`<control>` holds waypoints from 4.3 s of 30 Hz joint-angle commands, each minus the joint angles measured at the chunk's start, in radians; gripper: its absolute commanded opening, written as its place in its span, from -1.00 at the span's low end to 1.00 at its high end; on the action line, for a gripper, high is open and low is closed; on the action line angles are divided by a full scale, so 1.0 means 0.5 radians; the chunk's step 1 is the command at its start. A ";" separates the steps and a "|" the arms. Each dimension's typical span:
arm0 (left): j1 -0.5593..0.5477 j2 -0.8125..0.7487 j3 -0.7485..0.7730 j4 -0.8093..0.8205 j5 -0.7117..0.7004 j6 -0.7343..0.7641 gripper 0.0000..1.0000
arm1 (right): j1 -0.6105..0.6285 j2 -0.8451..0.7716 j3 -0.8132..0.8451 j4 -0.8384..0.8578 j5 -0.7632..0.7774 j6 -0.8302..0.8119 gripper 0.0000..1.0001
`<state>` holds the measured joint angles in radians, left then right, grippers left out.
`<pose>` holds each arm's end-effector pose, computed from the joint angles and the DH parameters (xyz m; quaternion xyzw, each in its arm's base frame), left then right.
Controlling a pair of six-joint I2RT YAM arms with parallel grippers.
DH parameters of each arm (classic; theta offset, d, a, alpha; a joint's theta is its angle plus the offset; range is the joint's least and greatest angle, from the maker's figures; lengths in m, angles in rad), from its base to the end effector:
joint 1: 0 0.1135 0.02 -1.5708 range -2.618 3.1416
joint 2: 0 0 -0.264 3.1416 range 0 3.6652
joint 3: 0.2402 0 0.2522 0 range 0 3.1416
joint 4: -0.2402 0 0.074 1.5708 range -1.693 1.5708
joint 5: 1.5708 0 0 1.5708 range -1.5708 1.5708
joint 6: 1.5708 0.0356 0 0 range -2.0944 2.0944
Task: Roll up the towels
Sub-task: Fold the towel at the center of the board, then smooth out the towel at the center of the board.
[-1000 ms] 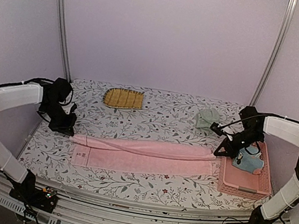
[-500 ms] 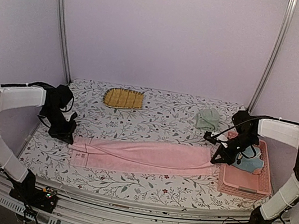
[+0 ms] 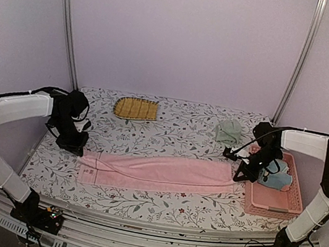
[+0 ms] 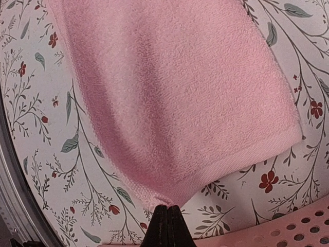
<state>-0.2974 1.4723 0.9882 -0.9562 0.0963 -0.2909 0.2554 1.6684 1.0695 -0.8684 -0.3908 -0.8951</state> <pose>0.2409 -0.0774 0.2068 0.0064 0.9967 -0.0649 0.0484 0.2800 0.0871 0.1814 -0.5414 0.8165 0.1681 0.1091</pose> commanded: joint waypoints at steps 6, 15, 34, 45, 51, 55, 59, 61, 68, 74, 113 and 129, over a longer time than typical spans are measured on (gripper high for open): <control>-0.227 -0.286 0.221 0.160 -0.482 0.141 -1.00 | 0.002 0.094 0.167 -0.043 0.142 -0.051 -0.95; -0.224 -0.160 0.202 0.013 -0.405 0.066 -1.00 | 0.003 0.105 0.171 -0.050 0.168 -0.066 -0.95; -0.223 0.120 0.219 -0.284 -0.214 -0.029 -0.37 | 0.081 0.103 0.245 -0.430 -0.019 -0.265 -0.38; -0.154 0.112 0.350 -0.029 -0.071 -0.043 -0.41 | 0.081 0.307 0.645 -0.109 -0.027 0.175 -0.35; -0.151 0.311 0.183 0.324 -0.017 -0.114 -0.77 | 0.081 0.584 0.822 -0.019 0.026 0.499 -0.43; -0.148 0.393 0.070 0.468 -0.023 -0.149 -0.83 | 0.081 0.669 0.809 0.033 0.151 0.596 -0.43; -0.142 0.482 -0.001 0.472 -0.158 -0.180 -0.83 | 0.081 0.746 0.789 0.032 0.233 0.633 -0.37; -0.125 0.499 -0.036 0.474 -0.236 -0.210 -0.82 | 0.081 0.776 0.783 0.025 0.251 0.634 -0.34; -0.092 0.543 -0.101 0.493 -0.410 -0.262 -0.80 | 0.081 0.875 0.830 0.141 0.618 0.750 -0.31; -0.088 0.556 -0.105 0.546 -0.339 -0.263 -0.80 | 0.081 0.937 0.982 0.182 0.752 0.840 -0.26; -0.087 -0.177 -0.606 1.528 0.138 -0.388 -1.00 | 0.107 1.127 1.269 -0.038 0.399 0.898 -0.94; -0.090 -0.133 -0.602 1.466 0.156 -0.390 -0.87 | 0.110 1.128 1.594 -0.133 0.411 0.924 -0.78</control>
<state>-0.3477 1.3880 0.6868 -0.2035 0.1669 -0.4911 0.3077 2.2921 1.8526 -0.9073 -0.1520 -0.4515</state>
